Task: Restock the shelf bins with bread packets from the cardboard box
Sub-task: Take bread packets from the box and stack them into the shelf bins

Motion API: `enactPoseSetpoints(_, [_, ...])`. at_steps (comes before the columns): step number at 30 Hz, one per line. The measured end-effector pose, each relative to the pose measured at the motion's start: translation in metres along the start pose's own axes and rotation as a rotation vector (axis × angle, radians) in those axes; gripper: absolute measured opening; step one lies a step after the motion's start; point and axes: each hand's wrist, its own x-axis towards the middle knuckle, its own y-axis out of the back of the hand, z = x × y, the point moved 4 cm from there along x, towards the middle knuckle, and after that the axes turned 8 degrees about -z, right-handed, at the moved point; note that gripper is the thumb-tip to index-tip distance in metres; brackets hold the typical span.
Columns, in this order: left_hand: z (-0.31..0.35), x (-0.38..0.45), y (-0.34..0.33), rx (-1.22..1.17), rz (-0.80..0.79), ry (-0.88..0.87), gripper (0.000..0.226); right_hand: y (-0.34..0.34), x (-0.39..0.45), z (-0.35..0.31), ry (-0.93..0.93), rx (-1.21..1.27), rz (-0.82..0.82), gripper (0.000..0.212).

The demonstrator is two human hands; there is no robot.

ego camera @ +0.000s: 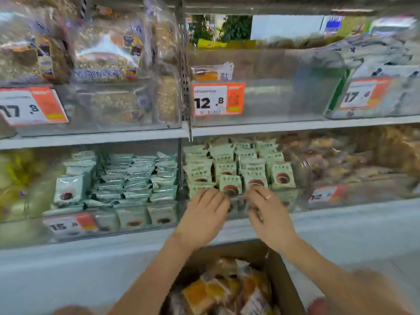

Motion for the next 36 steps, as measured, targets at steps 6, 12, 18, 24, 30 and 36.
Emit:
enactPoseSetpoints(6, [0.062,-0.123,-0.063,-0.277,-0.591,0.154,0.035,-0.109,-0.103,0.035,-0.361,0.073,-0.531,0.039])
enactPoseSetpoints(12, [0.097,-0.179,-0.086,-0.551,-0.95,0.44,0.03,-0.177,-0.172,0.05,-0.529,0.057,-1.059,0.082])
enactPoseSetpoints(18, [0.126,-0.206,-0.098,-0.751,-1.105,0.532,0.027,-0.186,-0.188,0.043,-0.144,-0.227,-1.26,0.073])
enactPoseSetpoints(24, [0.132,-0.204,-0.101,-0.99,-1.143,0.678,0.042,-0.182,-0.176,0.03,0.002,-0.337,-1.252,0.08])
enactPoseSetpoints(30, [0.14,-0.205,-0.096,-1.247,-1.193,0.755,0.061,-0.172,-0.165,0.023,0.009,-0.215,-1.239,0.039])
enactPoseSetpoints(36, [0.106,-0.19,-0.083,-1.791,-0.78,1.163,0.049,-0.14,-0.134,0.021,-0.332,0.483,-1.147,0.046])
